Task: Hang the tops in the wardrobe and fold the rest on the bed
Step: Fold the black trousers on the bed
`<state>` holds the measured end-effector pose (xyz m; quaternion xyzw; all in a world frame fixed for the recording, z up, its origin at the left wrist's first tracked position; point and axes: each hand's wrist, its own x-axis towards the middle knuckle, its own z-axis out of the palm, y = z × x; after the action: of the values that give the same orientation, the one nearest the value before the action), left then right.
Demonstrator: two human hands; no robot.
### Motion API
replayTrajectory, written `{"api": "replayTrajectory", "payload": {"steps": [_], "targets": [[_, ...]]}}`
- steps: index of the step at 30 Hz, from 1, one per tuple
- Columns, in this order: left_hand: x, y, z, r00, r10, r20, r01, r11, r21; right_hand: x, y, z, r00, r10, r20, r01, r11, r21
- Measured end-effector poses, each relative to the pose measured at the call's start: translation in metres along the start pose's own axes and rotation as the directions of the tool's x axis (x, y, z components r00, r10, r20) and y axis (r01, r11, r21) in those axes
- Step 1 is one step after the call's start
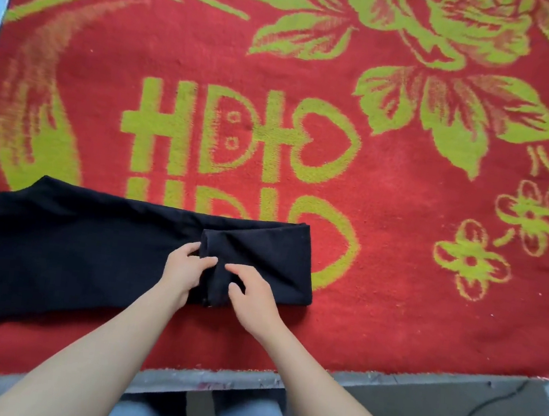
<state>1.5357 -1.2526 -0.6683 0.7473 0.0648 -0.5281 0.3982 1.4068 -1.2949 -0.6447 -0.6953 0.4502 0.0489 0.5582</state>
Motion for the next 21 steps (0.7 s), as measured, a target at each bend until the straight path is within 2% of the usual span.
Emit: {"api": "replayTrajectory", "payload": {"steps": [3,5,7,9,11,12,13,15,16,17,18,21], "targets": [[0.002,0.011,0.002,0.972,0.198,-0.129,-0.192,0.98,0.054,-0.003,0.015,-0.018,0.951,0.041,-0.307,-0.056,0.998,-0.042],[0.001,0.018,-0.01,0.943,0.276,-0.188,-0.262,0.96,0.097,0.0,0.029,-0.03,0.886,0.115,-0.45,-0.183,0.977,-0.11],[0.005,0.012,-0.026,0.912,0.329,-0.246,-0.266,0.929,0.258,0.004,0.043,-0.034,0.873,0.253,-0.416,-0.342,0.927,-0.154],[0.008,-0.002,-0.04,0.894,0.308,-0.325,-0.147,0.887,0.438,0.009,0.048,-0.03,0.888,0.374,-0.268,-0.407,0.91,-0.08],[0.006,-0.014,-0.043,0.875,0.293,-0.384,-0.033,0.83,0.557,0.012,0.048,-0.022,0.888,0.423,-0.181,-0.431,0.902,-0.005],[0.001,-0.017,-0.042,0.862,0.352,-0.365,-0.039,0.764,0.644,0.014,0.048,-0.021,0.879,0.437,-0.188,-0.442,0.897,0.021],[-0.003,-0.022,-0.042,0.844,0.452,-0.288,-0.091,0.65,0.754,0.015,0.048,-0.02,0.87,0.451,-0.201,-0.449,0.892,0.055],[-0.008,-0.04,-0.039,0.769,0.639,0.013,-0.271,0.308,0.912,0.015,0.051,-0.025,0.865,0.454,-0.216,-0.432,0.89,0.144],[-0.008,-0.051,-0.039,0.733,0.661,0.161,-0.322,0.129,0.938,0.013,0.052,-0.027,0.868,0.451,-0.209,-0.414,0.889,0.198],[-0.008,-0.059,-0.039,0.727,0.634,0.263,-0.342,0.003,0.94,0.011,0.053,-0.029,0.868,0.455,-0.199,-0.404,0.88,0.25],[-0.007,-0.065,-0.038,0.748,0.588,0.309,-0.344,-0.055,0.937,0.009,0.054,-0.031,0.861,0.472,-0.188,-0.407,0.862,0.303],[-0.008,-0.07,-0.037,0.862,0.403,0.307,-0.316,-0.044,0.948,0.004,0.051,-0.042,0.85,0.516,-0.112,-0.439,0.808,0.393]]}}
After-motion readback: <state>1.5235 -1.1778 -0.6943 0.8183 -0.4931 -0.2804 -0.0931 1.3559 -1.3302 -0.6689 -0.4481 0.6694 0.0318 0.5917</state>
